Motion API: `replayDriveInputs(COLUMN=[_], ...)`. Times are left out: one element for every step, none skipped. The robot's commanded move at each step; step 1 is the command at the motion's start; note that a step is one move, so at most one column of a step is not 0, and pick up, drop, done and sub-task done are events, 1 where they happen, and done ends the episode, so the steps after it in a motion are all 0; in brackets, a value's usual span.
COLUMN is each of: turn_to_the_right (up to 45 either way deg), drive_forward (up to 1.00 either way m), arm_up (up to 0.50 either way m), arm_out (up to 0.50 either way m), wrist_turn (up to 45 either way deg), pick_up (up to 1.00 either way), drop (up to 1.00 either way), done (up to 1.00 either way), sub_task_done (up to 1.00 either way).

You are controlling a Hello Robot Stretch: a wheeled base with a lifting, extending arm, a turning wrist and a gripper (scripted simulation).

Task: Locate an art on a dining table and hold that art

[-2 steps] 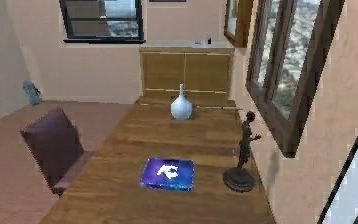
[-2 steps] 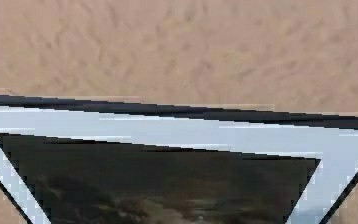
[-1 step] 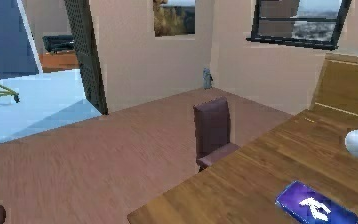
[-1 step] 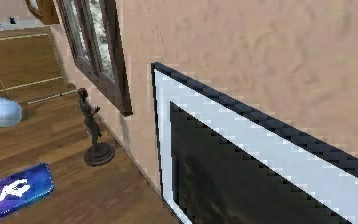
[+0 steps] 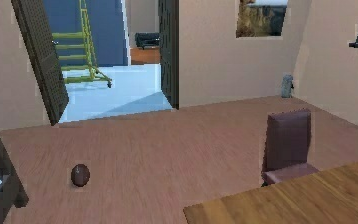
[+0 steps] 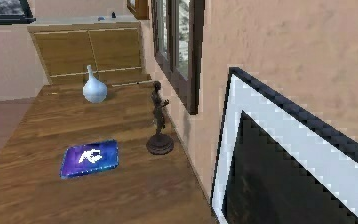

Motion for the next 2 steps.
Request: replayDriveInputs(turn_to_the_right=[0.0, 0.0], drive_forward=[0.00, 0.00], arm_up=[0.50, 0.22], arm_out=[0.00, 0.00], wrist_turn=[0.0, 0.0], pick_up=[0.00, 0.00], drop=[0.00, 0.00], done=[0.00, 0.00], sub_task_done=[0.00, 0.00])
